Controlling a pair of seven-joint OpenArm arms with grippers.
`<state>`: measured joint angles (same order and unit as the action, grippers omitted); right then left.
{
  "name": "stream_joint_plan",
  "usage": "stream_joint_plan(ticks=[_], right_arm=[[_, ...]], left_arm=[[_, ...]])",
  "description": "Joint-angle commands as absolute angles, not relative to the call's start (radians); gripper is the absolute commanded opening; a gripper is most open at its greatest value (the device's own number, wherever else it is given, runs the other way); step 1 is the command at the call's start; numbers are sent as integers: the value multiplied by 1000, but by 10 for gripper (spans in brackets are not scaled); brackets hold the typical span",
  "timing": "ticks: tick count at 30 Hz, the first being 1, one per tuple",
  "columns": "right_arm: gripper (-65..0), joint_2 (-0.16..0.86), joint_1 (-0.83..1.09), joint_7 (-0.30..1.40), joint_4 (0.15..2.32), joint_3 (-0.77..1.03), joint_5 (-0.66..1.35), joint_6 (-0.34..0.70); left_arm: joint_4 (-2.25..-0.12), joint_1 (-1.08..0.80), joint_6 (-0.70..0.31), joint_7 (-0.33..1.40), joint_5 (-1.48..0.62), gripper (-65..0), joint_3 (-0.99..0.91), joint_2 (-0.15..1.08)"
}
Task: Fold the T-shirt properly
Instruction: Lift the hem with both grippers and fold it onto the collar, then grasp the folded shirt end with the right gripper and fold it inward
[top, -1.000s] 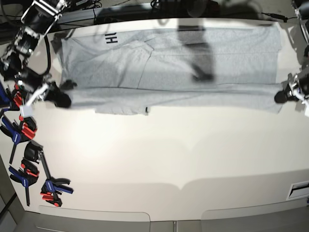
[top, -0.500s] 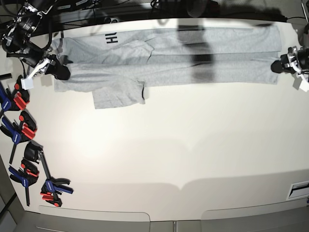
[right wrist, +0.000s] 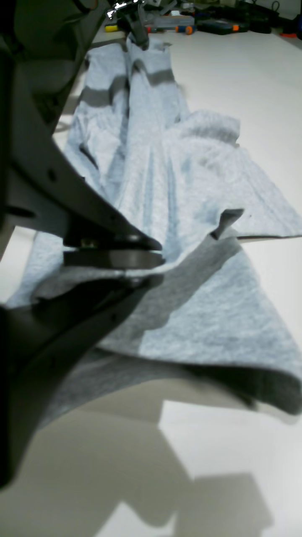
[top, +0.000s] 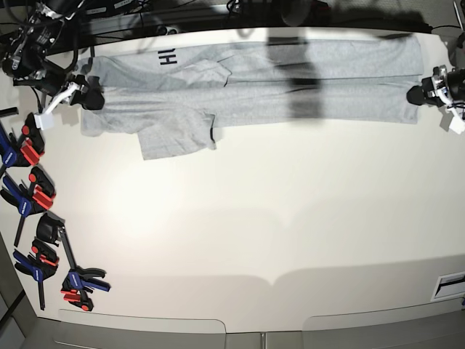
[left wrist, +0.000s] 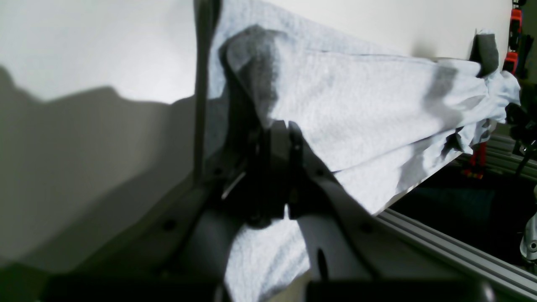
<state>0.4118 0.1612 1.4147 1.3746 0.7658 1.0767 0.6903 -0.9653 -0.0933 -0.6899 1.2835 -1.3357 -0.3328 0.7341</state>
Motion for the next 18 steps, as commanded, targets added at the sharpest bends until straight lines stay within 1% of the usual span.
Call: stream_joint_plan(ticks=[1, 3, 4, 5, 6, 7, 12, 15, 18], right_arm=[[-650, 431, 152, 1396, 1391, 773, 1096, 698], [-650, 429, 152, 1396, 1391, 773, 1099, 698], [-572, 429, 152, 1396, 1391, 773, 1102, 698], [-501, 430, 152, 1396, 1391, 773, 1103, 698], [-456, 430, 152, 1396, 1391, 773, 1103, 698], [-446, 430, 152, 1396, 1392, 773, 1107, 698], [-447, 466, 149, 1396, 1407, 776, 1205, 698], [-447, 488, 136, 1396, 1431, 787, 1313, 698], [-448, 473, 62, 1396, 1435, 791, 1305, 698]], left_arm=[[-980, -86, -698, 1285, -1354, -650, -342, 765], [-980, -86, -698, 1296, -1378, -650, -342, 766], [-980, -86, -698, 1306, -1399, -609, -342, 766], [-980, -86, -698, 1318, -1426, -547, -345, 768], [-980, -86, -698, 1329, -1452, -506, -353, 771], [-981, -86, -698, 1340, -1480, -488, -367, 774], [-983, -86, -698, 1394, -1484, -486, -488, 818], [-983, -86, -698, 1377, -1484, -486, -582, 847], [-983, -85, -698, 1356, -1484, -486, -660, 863]])
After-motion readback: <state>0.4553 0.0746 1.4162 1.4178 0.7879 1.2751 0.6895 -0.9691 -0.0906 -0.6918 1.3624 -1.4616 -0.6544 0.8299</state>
